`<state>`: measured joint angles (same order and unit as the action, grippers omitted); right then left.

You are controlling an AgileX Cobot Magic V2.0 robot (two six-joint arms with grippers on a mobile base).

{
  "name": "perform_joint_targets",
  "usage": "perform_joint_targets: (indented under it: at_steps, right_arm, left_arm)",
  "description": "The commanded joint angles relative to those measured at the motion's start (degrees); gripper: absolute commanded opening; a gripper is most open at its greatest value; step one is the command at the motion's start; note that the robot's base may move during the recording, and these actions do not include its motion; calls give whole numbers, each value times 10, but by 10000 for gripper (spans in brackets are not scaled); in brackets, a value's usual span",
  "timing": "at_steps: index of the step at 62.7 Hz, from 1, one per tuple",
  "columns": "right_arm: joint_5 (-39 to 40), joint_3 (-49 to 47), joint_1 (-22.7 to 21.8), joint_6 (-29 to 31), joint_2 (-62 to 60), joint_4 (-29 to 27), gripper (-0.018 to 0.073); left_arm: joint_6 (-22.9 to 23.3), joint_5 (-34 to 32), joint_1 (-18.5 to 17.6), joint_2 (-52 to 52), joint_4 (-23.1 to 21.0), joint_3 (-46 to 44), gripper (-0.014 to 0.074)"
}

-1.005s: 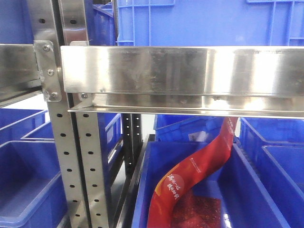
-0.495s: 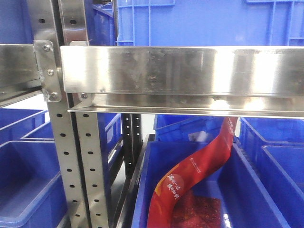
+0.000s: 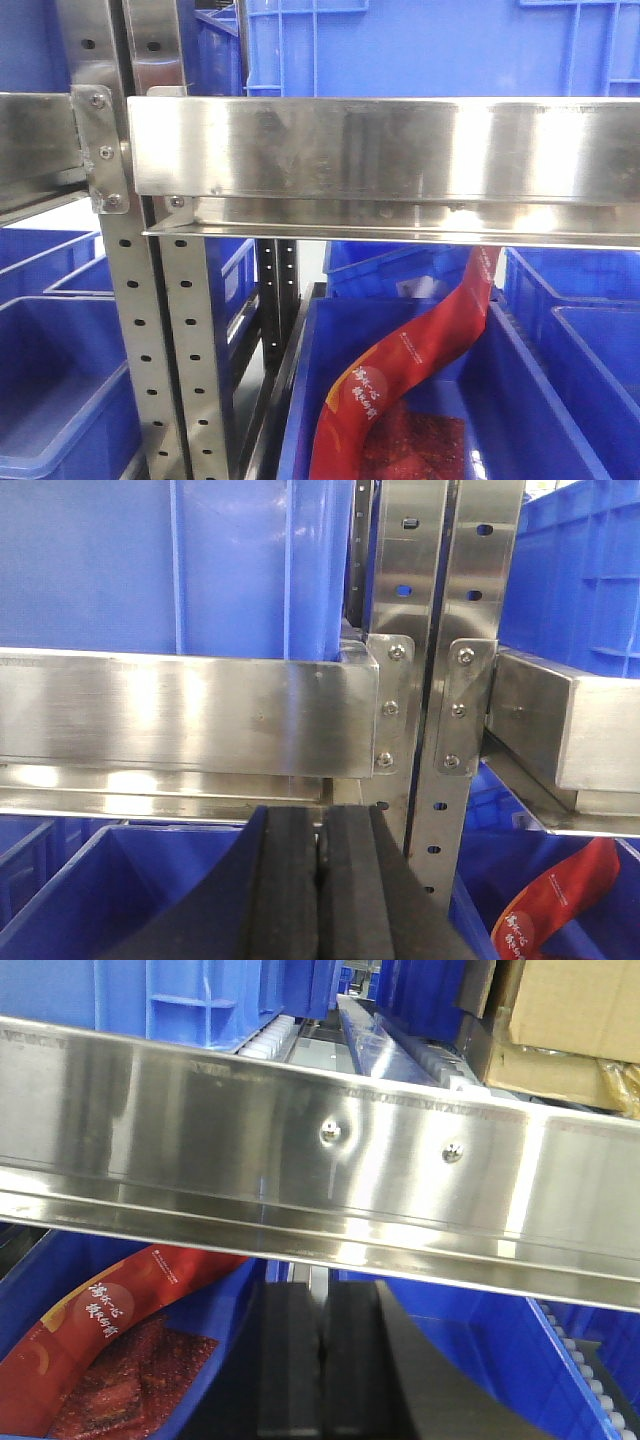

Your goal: Grab PVC pipe and place in blue bin

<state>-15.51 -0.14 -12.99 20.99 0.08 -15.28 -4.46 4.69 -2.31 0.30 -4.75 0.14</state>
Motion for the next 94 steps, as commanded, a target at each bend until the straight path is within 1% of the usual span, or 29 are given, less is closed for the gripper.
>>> perform_joint_targets:
  at_steps: [1, 63, 73, 80, 86, 88, 94]
  right_arm:
    - [10, 1, -3, 1, -1, 1, -167]
    - [10, 1, -3, 1, -1, 1, -167]
    - [39, 1, -3, 0, -1, 1, -167]
    - [88, 1, -3, -21, -1, 1, -167]
    - [109, 1, -3, -27, -1, 6, -167]
    - [112, 1, -3, -35, -1, 15, -167]
    - [118, 1, -3, -97, -1, 61, -167]
  left_arm:
    - [-2, -5, -2, -3, 2, -1, -111]
    - [-2, -5, -2, -3, 2, -1, -111]
    - [-2, -5, -2, -3, 2, -1, -111]
    - [-2, -5, -2, -3, 2, -1, -111]
    - [-2, -5, -2, -3, 2, -1, -111]
    - [-2, -5, -2, -3, 2, -1, -111]
    - [-2, -5, -2, -3, 2, -1, -111]
